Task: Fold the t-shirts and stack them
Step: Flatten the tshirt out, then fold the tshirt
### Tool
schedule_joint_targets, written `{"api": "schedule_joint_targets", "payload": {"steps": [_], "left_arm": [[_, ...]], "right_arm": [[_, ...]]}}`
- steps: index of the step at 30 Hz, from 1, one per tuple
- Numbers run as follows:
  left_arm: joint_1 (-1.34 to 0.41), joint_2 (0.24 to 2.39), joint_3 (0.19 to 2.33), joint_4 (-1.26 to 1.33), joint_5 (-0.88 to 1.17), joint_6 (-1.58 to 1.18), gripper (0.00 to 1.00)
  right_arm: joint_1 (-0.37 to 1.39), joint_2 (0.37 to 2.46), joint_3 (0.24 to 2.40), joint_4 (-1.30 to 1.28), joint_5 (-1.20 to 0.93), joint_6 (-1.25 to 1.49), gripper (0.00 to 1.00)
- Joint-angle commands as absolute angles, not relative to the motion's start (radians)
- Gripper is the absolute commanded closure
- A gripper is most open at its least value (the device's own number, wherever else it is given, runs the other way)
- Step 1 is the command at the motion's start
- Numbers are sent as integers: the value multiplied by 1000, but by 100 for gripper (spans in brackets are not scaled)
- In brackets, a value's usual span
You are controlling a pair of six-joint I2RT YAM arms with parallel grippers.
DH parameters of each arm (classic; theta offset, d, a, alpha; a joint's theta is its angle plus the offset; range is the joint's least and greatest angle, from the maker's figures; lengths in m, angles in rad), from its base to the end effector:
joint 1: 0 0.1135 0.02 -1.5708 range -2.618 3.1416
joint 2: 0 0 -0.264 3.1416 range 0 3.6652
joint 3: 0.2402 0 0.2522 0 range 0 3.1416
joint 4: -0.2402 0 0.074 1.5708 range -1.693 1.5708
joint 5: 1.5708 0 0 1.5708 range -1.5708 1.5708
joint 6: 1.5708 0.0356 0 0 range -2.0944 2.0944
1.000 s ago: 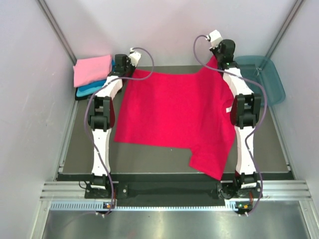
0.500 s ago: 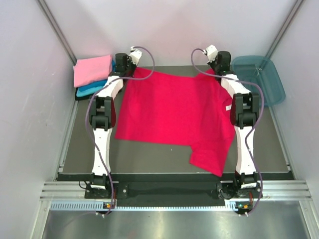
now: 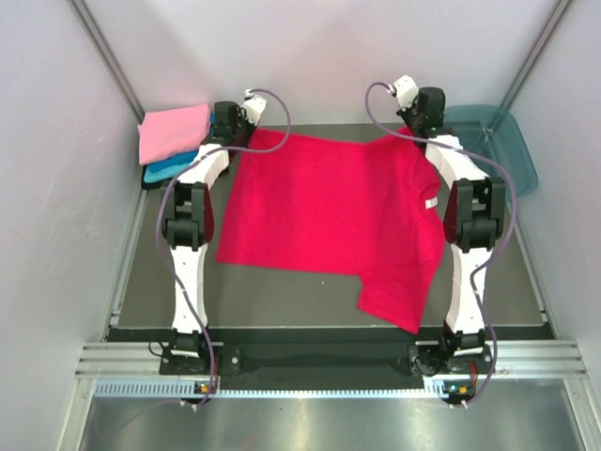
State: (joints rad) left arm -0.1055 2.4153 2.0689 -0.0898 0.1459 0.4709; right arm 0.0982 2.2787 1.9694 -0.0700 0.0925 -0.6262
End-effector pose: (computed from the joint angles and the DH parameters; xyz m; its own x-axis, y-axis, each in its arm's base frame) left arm 0.5635 -0.0649 0.2159 -0.2677 0.4797 -0.8356 0.4002 0.8442 0.3565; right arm 0.5426 0.0502 0.2561 -0.2914 -0.6151 -0.7326 -0.2259 0.7885 -0.5721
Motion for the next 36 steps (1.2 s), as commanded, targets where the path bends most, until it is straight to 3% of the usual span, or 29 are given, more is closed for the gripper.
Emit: {"api": "schedule_joint_targets", "payload": {"steps": [1,36], "left_arm": [[-103,2281,2033,-61,167,512,100],[-43,2002,1628,-116,210,724,100]], "right_arm": [[106,2161,1938,-106,66,-606,100],[132,1641,1327,-247,20,-483,100]]}}
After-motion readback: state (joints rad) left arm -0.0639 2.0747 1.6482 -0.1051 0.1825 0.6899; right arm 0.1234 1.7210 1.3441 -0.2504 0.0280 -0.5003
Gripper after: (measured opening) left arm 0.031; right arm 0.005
